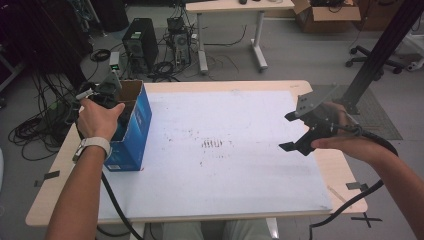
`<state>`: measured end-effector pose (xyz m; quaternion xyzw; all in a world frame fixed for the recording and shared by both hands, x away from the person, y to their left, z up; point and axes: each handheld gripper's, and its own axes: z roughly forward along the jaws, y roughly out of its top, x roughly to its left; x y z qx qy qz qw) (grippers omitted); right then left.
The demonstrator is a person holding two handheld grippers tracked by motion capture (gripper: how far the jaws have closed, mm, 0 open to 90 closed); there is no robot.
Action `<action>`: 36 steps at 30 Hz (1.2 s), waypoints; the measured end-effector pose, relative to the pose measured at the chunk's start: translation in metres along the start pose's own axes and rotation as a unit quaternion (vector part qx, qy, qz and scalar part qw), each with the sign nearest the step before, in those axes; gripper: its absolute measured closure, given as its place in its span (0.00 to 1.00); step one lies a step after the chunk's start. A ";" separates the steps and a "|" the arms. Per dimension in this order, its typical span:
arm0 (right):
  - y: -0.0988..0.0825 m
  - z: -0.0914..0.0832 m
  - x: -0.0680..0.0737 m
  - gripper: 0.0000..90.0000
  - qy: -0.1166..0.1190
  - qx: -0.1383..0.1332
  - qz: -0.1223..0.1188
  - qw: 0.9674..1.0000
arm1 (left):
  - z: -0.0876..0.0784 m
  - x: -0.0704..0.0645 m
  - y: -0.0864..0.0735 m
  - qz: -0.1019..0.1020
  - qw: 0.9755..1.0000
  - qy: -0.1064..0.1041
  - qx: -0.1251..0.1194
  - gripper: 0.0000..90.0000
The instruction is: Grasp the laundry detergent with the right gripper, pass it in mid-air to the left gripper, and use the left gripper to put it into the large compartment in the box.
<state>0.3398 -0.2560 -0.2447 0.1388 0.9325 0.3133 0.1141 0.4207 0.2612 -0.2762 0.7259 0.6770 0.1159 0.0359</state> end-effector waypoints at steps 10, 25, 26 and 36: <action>-0.001 0.001 0.001 0.10 0.005 0.002 0.000 1.000 | 0.001 0.002 0.002 -0.011 1.000 -0.009 -0.007 0.39; 0.002 0.001 0.004 0.10 0.017 -0.002 -0.009 1.000 | -0.006 0.005 -0.001 -0.015 0.999 -0.017 -0.025 0.27; 0.002 0.001 0.005 0.10 0.019 -0.004 -0.009 1.000 | -0.008 0.005 -0.002 -0.015 0.999 -0.017 -0.028 0.26; 0.005 -0.004 0.008 0.10 0.015 -0.007 -0.015 1.000 | -0.033 0.006 -0.004 -0.008 0.998 -0.018 -0.055 0.22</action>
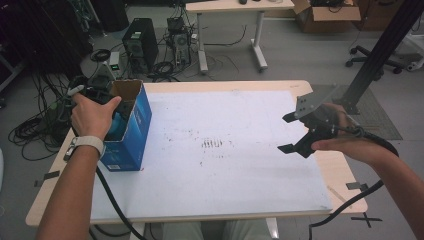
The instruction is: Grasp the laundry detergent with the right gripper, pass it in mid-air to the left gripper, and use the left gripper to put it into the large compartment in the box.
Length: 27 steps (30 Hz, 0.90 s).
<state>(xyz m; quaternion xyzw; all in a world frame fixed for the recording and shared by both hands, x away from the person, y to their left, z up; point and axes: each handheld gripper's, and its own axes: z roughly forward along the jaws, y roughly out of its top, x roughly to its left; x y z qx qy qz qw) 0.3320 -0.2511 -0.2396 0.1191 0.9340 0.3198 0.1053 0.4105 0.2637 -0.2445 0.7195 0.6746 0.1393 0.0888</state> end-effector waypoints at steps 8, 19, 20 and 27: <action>0.000 -0.004 0.002 0.10 -0.002 -0.001 -0.002 1.000 | -0.022 -0.009 0.002 0.027 1.000 -0.011 -0.009 0.20; 0.002 -0.009 0.006 0.11 -0.007 -0.004 -0.003 1.000 | -0.052 -0.039 -0.006 0.100 0.993 -0.050 -0.030 0.18; 0.002 -0.010 0.006 0.12 -0.007 -0.004 -0.004 1.000 | -0.054 -0.043 -0.008 0.110 0.992 -0.049 -0.032 0.17; 0.002 -0.013 0.008 0.12 -0.010 -0.007 -0.003 1.000 | -0.067 -0.062 -0.015 0.155 0.985 -0.062 -0.035 0.15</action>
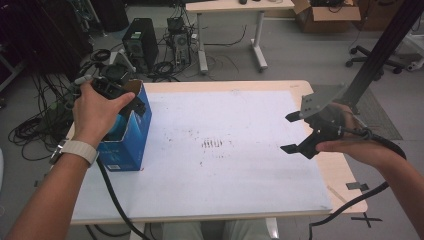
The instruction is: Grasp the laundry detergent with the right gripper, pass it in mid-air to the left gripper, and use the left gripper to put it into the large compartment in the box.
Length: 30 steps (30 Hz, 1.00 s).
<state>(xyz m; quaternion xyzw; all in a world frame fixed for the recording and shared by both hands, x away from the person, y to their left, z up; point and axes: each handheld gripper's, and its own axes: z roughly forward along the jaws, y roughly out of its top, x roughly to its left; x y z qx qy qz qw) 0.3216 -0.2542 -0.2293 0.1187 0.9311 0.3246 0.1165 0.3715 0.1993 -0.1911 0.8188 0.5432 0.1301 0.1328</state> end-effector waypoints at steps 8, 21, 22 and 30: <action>0.000 -0.002 0.003 0.12 -0.003 0.000 -0.001 1.000 | -0.010 -0.037 -0.002 0.064 0.998 -0.022 -0.002 0.14; -0.002 -0.009 0.006 0.11 -0.010 -0.004 0.002 1.000 | -0.022 -0.083 -0.007 0.126 0.991 -0.047 -0.002 0.13; -0.002 -0.009 0.007 0.11 -0.010 -0.004 0.004 1.000 | -0.023 -0.085 -0.008 0.129 0.990 -0.048 0.000 0.13; -0.003 -0.010 0.009 0.11 -0.011 -0.004 0.003 1.000 | -0.031 -0.106 -0.010 0.156 0.986 -0.060 0.007 0.13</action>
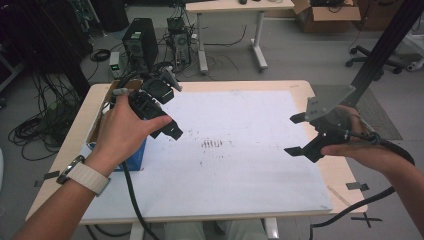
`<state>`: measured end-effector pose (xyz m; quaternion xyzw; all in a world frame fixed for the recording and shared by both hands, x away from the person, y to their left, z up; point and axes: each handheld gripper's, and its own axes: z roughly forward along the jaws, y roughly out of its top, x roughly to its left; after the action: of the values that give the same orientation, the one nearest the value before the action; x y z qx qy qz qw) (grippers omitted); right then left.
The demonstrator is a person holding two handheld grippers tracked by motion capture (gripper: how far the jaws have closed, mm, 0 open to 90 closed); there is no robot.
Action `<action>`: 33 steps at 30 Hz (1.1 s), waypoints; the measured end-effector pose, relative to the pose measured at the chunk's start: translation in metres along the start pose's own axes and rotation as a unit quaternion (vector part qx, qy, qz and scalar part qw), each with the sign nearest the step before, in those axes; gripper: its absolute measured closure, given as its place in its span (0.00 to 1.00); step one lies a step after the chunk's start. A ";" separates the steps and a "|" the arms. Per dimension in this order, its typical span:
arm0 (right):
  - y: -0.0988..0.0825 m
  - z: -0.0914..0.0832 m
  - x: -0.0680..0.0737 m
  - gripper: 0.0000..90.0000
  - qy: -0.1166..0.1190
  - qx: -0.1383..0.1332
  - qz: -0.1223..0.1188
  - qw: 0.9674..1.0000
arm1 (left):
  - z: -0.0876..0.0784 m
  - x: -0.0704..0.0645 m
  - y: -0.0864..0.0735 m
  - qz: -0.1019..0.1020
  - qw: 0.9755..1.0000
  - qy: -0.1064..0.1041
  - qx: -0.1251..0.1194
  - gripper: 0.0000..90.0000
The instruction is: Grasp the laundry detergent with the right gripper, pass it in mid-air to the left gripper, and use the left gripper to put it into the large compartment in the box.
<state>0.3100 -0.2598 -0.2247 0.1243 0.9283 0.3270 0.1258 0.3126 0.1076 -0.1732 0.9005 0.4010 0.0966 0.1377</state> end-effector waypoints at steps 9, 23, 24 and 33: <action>0.001 0.000 0.001 0.11 0.003 0.002 -0.003 1.000 | 0.002 -0.022 0.011 0.044 0.999 -0.019 0.014 0.14; -0.005 0.001 -0.002 0.11 0.003 0.002 0.002 1.000 | 0.013 -0.045 0.021 0.080 0.996 -0.034 0.016 0.14; -0.005 0.002 -0.002 0.11 0.003 0.003 0.005 1.000 | 0.013 -0.045 0.021 0.080 0.996 -0.033 0.016 0.14; -0.005 0.003 -0.003 0.11 0.004 0.002 0.005 1.000 | 0.013 -0.043 0.022 0.078 0.996 -0.028 0.015 0.14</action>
<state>0.3127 -0.2632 -0.2295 0.1275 0.9290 0.3260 0.1200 0.3033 0.0587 -0.1813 0.9334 0.3269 0.0756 0.1270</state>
